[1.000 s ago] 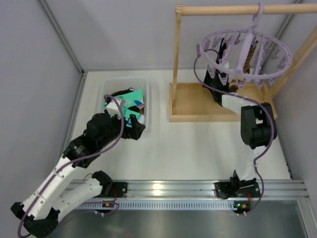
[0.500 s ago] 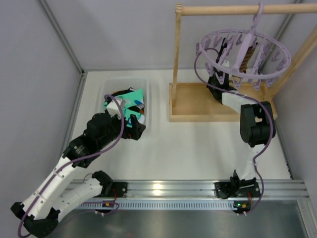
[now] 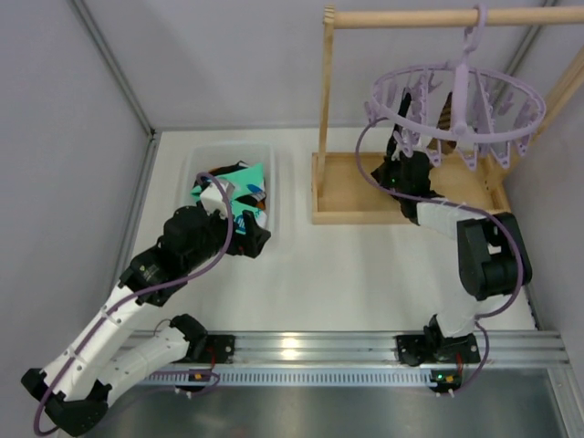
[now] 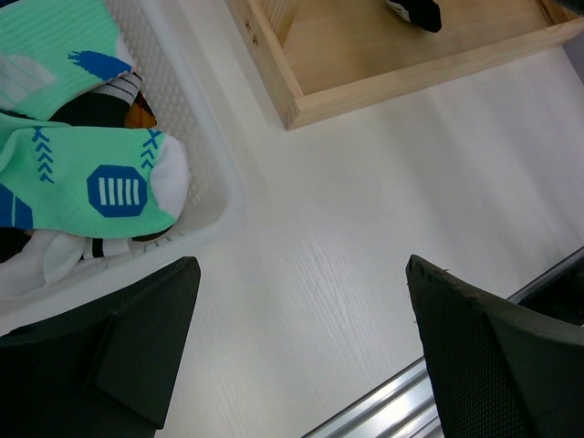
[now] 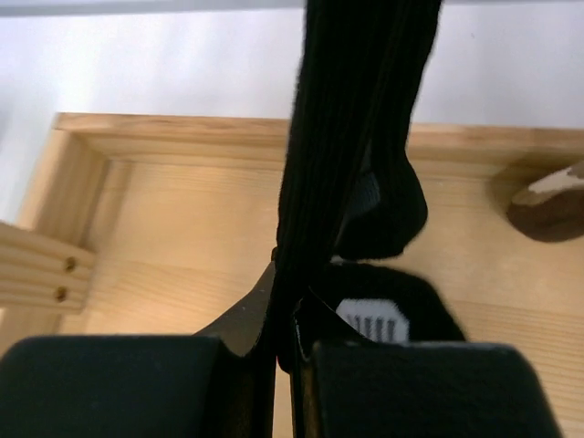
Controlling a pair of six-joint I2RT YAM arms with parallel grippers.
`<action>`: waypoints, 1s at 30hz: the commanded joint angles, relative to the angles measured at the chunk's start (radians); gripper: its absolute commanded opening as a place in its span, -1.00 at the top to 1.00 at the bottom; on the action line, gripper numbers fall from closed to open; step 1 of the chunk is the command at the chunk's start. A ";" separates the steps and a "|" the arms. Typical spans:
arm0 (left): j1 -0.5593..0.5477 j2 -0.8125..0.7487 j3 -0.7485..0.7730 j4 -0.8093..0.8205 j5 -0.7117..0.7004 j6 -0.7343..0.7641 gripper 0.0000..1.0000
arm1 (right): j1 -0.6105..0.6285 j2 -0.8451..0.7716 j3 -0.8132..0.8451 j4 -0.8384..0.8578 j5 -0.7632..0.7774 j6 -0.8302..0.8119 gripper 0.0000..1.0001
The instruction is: Remove the socks clipped to the hanger
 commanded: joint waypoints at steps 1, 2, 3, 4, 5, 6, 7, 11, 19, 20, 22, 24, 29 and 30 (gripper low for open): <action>0.001 -0.005 -0.005 0.050 0.015 0.009 -0.97 | 0.022 -0.136 -0.048 0.159 -0.078 -0.032 1.00; 0.000 -0.005 -0.005 0.049 0.015 0.009 -0.97 | 0.023 -0.153 -0.078 0.164 -0.100 -0.033 1.00; 0.001 -0.007 -0.005 0.050 0.013 0.007 -0.97 | 0.028 -0.170 -0.092 0.164 -0.104 -0.033 1.00; 0.001 -0.007 -0.006 0.050 0.015 0.007 -0.97 | 0.031 -0.202 -0.106 0.162 -0.112 -0.035 1.00; 0.001 -0.007 -0.006 0.049 0.013 0.006 -0.97 | 0.034 -0.218 -0.132 0.164 -0.135 -0.036 1.00; 0.000 -0.010 -0.005 0.049 0.015 0.004 -0.97 | 0.040 -0.245 -0.146 0.167 -0.141 -0.041 1.00; 0.000 -0.009 -0.005 0.049 0.016 0.004 -0.97 | 0.043 -0.256 -0.157 0.167 -0.153 -0.041 1.00; 0.001 -0.012 -0.005 0.050 0.020 -0.003 -0.97 | 0.066 -0.314 -0.209 0.153 -0.222 -0.062 1.00; 0.001 -0.012 -0.003 0.050 0.024 -0.016 -0.96 | 0.137 -0.497 -0.310 0.086 -0.239 -0.070 1.00; 0.001 -0.012 -0.003 0.050 0.026 -0.017 -0.97 | 0.144 -0.518 -0.323 0.078 -0.236 -0.065 1.00; 0.001 -0.007 0.001 0.052 0.029 -0.022 -0.97 | 0.161 -0.578 -0.347 0.070 -0.236 -0.049 1.00; 0.001 0.001 0.007 0.055 0.035 -0.028 -0.97 | 0.173 -0.639 -0.387 0.067 -0.245 -0.035 1.00; 0.000 0.013 0.032 0.072 0.088 -0.049 -0.97 | 0.180 -0.776 -0.500 0.084 -0.271 0.037 1.00; 0.000 0.016 0.036 0.083 0.107 -0.054 -0.97 | 0.181 -0.819 -0.513 0.080 -0.279 0.047 1.00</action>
